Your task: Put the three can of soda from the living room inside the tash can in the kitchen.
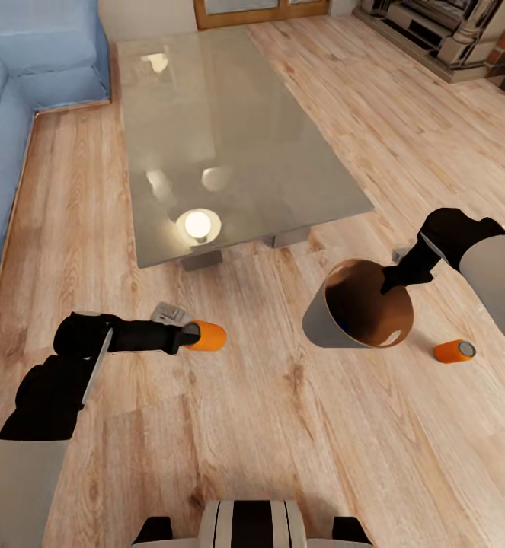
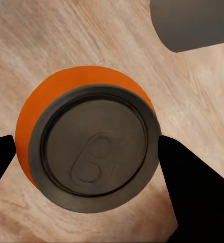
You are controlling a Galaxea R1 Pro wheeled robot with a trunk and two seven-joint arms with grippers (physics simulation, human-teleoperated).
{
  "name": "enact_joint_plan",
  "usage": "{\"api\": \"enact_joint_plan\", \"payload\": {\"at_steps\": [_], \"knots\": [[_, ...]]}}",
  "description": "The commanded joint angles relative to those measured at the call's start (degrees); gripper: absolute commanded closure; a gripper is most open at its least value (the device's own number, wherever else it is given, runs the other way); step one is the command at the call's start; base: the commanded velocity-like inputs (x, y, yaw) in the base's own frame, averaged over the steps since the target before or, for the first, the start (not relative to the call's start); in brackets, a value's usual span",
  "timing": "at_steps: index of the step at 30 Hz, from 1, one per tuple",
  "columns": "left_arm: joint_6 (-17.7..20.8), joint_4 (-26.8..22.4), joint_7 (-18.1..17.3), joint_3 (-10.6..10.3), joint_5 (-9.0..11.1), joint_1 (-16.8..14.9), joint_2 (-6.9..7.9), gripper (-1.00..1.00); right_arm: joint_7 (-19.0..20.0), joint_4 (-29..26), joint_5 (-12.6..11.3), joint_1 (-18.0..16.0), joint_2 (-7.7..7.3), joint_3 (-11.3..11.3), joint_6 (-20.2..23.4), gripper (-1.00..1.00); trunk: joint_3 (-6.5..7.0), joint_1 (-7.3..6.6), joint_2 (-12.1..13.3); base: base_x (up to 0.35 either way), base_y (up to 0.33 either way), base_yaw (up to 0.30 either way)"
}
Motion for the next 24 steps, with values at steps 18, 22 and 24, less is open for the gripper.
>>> {"api": "enact_joint_plan", "payload": {"at_steps": [18,22,24], "knots": [[0.0,20.97,-22.93,-2.44,-0.34,-18.05,1.41,1.0,-0.42,-7.1,-0.31,11.47,2.96,-3.65,0.18,1.0,3.24,-3.97,7.23,0.0,0.0,0.0],[0.0,22.6,-23.25,-2.47,-0.31,-19.47,1.45,1.0,-0.48,-7.37,-0.27,11.8,2.85,-3.64,0.18,1.0,3.96,-4.84,8.84,0.0,0.0,0.0],[0.0,22.92,-23.72,-2.48,-0.28,-19.79,1.42,1.0,-0.53,-7.54,-0.24,12.13,2.7,-3.6,0.18,1.0,4.32,-5.28,9.64,0.0,0.0,0.0]]}}
